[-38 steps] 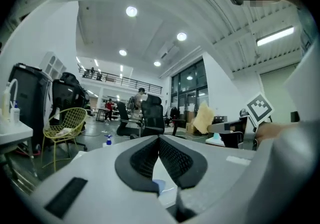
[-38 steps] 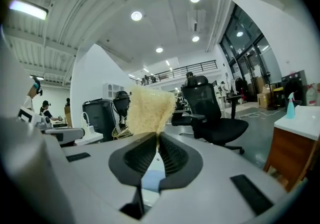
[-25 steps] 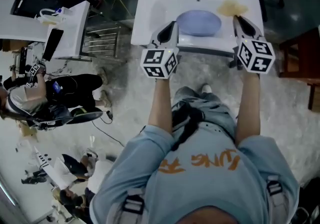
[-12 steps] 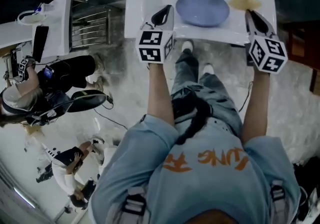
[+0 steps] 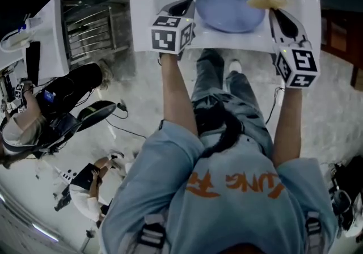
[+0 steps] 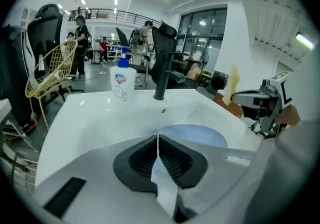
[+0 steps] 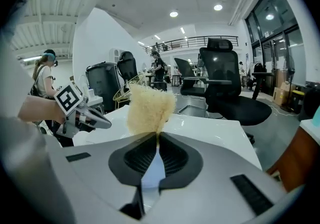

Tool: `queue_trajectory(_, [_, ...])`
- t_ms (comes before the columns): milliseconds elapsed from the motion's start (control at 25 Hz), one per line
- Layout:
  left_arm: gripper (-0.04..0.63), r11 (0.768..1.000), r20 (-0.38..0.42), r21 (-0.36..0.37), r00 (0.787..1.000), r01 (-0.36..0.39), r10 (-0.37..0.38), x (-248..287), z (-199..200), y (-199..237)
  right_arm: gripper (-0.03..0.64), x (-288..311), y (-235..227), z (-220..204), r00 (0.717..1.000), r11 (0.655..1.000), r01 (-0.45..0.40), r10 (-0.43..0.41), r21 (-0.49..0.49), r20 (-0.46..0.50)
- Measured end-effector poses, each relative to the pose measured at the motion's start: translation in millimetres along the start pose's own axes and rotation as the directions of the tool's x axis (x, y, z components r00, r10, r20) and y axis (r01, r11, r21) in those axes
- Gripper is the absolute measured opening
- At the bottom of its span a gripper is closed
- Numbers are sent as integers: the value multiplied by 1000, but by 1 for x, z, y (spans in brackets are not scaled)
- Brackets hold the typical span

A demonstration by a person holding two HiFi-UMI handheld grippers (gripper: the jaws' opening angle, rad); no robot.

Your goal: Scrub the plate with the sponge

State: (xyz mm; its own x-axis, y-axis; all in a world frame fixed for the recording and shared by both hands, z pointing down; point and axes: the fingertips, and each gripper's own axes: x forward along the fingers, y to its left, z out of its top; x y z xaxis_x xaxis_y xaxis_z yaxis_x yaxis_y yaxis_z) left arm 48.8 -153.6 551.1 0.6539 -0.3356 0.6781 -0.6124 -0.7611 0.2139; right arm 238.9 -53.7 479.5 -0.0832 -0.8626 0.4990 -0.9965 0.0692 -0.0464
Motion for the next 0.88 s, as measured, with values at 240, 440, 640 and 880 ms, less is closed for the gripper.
queue_trajectory(240, [110, 994, -150, 19, 983, 107, -102, 49, -29, 10, 18, 12, 7, -27, 997, 1000, 22, -23, -11, -77])
queue_trajectory(440, [153, 990, -222, -34, 965, 138, -142, 70, -42, 19, 18, 13, -1, -36, 993, 998, 65, -65, -5, -103])
queue_trajectory(640, [163, 969, -337, -165, 913, 183, -229, 87, -60, 22, 18, 19, -2, -36, 989, 996, 88, -87, 0, -123])
queue_trajectory(880, [158, 905, -472, -348, 789, 243, -393, 97, -81, 9, 18, 27, -1, -31, 985, 994, 105, -106, -12, -133])
